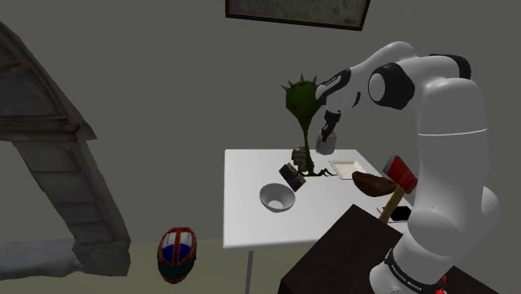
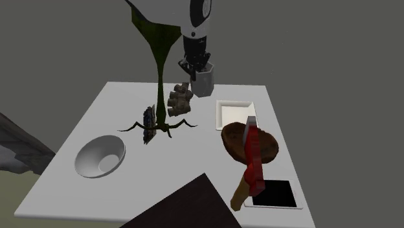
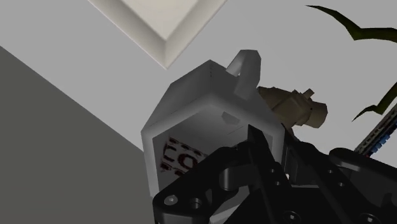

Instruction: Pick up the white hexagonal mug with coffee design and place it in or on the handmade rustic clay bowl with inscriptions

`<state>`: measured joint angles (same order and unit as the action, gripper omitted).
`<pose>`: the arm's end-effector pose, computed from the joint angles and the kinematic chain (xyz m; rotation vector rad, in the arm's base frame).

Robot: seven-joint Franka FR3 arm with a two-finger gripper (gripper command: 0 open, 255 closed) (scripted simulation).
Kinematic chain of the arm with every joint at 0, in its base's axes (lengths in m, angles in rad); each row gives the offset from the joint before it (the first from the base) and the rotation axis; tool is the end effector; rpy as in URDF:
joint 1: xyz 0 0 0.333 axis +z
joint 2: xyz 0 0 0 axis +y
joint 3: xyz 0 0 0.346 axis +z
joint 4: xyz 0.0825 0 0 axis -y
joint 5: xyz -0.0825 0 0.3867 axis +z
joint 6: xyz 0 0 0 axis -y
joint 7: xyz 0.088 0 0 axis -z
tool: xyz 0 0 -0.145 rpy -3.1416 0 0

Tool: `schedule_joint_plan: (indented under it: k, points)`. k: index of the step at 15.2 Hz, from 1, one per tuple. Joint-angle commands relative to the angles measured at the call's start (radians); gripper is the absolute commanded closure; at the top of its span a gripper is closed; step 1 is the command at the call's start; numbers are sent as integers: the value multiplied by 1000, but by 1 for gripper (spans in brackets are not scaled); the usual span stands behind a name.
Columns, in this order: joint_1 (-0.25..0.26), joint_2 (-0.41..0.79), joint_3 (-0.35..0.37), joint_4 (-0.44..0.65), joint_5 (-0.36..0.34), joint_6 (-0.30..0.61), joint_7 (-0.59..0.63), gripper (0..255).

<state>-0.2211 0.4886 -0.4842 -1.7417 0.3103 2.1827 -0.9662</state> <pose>0.5458 -0.3994 0.3105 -3.1253 -0.2095 -0.0614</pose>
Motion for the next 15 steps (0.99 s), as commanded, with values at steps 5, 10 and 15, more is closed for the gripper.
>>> schedule_joint_plan:
  k: [5,10,15]
  points:
    - [10,-40,-14,29,-26,-64,20,255]
    - [15,-68,-24,59,-45,-118,33,255]
    - [33,-210,-62,-121,-102,-67,10,255]
